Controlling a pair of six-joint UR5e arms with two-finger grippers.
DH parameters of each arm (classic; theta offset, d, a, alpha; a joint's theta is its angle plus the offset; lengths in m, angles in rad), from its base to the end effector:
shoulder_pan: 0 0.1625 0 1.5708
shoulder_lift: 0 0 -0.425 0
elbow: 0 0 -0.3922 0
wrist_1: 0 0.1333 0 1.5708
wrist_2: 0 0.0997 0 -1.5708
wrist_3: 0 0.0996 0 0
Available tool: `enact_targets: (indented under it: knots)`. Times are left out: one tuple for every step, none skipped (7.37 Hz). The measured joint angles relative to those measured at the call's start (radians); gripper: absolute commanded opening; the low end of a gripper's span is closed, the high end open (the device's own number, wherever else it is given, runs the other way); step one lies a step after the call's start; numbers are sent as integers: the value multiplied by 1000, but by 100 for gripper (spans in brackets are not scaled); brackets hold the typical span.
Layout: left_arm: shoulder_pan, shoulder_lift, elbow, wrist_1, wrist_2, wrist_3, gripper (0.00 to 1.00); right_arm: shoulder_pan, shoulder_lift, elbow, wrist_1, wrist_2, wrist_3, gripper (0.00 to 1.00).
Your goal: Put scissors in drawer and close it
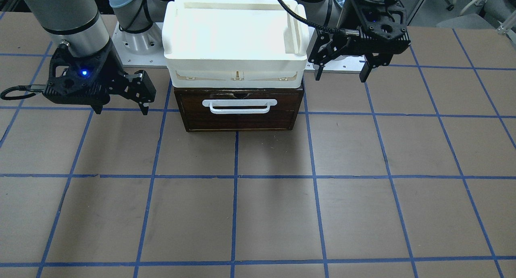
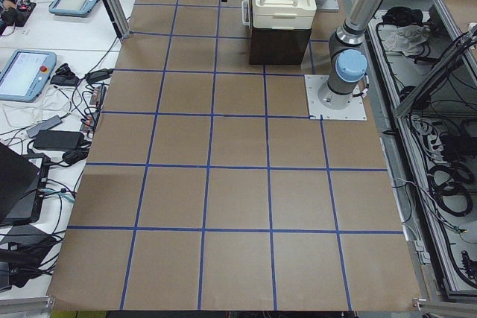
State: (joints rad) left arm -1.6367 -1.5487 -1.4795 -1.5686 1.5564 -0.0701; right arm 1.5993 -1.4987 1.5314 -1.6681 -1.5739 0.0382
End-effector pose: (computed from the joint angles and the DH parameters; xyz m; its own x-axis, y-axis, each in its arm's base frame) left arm -0.1668 -0.4809 0.5443 -0.9997 -0.0021 0.0223 -0.0046 0.9935 -0.1140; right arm 0.1480 -0.5245 0.4806 -1.0000 0.0098 0.0006 0.0098 0.9979 -0.0646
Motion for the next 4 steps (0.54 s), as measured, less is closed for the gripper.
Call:
enact_targets:
  knots:
    - [1,-2,4,-3,-2,1,100,0,0,0,-1,0,-1,100]
    - [1,-1,5,-7,-3,1,100,0,1,0,-1,1,-5,100]
    - [1,1,5,-13,-3,1,100,0,1,0,-1,1,-6,100]
    - [1,3,5,-20,-4,1,100,0,1,0,1,0,-4,100]
